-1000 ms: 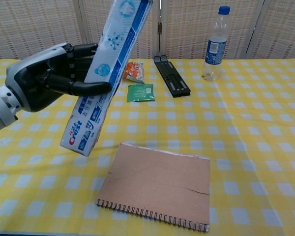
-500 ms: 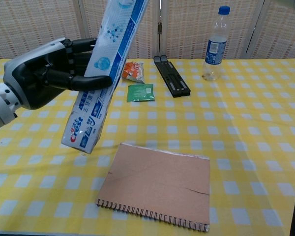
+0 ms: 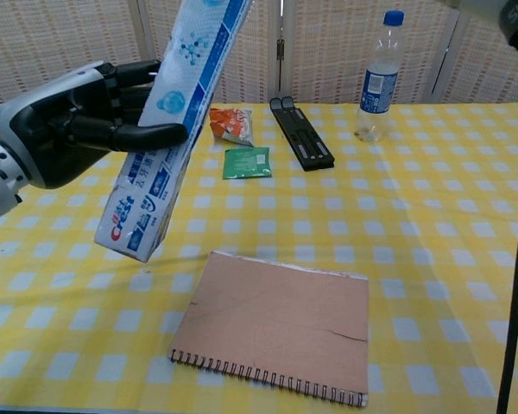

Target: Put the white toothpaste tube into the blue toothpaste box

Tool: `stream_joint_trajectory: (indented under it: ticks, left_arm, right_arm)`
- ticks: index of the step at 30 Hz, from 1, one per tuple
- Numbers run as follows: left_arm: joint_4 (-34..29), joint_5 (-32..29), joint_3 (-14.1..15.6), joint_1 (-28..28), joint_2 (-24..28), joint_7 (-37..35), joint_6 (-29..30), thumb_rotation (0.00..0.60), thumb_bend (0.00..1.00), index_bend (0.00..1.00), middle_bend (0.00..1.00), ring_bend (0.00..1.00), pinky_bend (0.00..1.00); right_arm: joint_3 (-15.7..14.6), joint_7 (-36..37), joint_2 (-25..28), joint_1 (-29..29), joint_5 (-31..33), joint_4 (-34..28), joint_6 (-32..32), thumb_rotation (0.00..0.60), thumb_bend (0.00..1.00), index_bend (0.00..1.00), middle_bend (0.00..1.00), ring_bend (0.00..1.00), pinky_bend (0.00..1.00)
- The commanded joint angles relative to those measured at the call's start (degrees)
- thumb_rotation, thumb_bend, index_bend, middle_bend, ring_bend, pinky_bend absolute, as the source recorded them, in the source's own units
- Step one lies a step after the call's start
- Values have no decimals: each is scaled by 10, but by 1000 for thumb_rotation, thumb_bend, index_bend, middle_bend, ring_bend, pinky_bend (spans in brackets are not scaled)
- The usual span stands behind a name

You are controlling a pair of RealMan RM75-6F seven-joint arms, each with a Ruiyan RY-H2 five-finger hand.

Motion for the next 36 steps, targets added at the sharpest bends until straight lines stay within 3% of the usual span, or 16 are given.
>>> stream_joint_trajectory:
  ticks: [1, 10, 15, 36]
  left_arm:
    - [6, 3, 3, 1, 0, -12, -1, 600, 212, 417, 566, 585, 629]
    - [11, 14, 11, 6, -2, -44, 8, 600, 212, 417, 566, 584, 631]
    - [6, 16, 11, 8, -3, -46, 14, 600, 212, 418, 566, 584, 631]
    - [0, 27, 17, -2, 0, -69, 2, 600, 213, 417, 566, 567, 623]
  right_arm:
    - [1, 12, -1, -3, 1, 1, 5, 600, 369, 680, 517, 518, 556]
    - [-10, 68, -11, -10, -17, 18, 18, 600, 369, 680, 514, 511, 537]
    - [-13, 130, -22, -11, -31, 33, 28, 600, 369, 680, 514, 509, 440]
    - [-42, 301, -28, 1, -80, 80, 40, 600, 369, 679, 509, 528, 430]
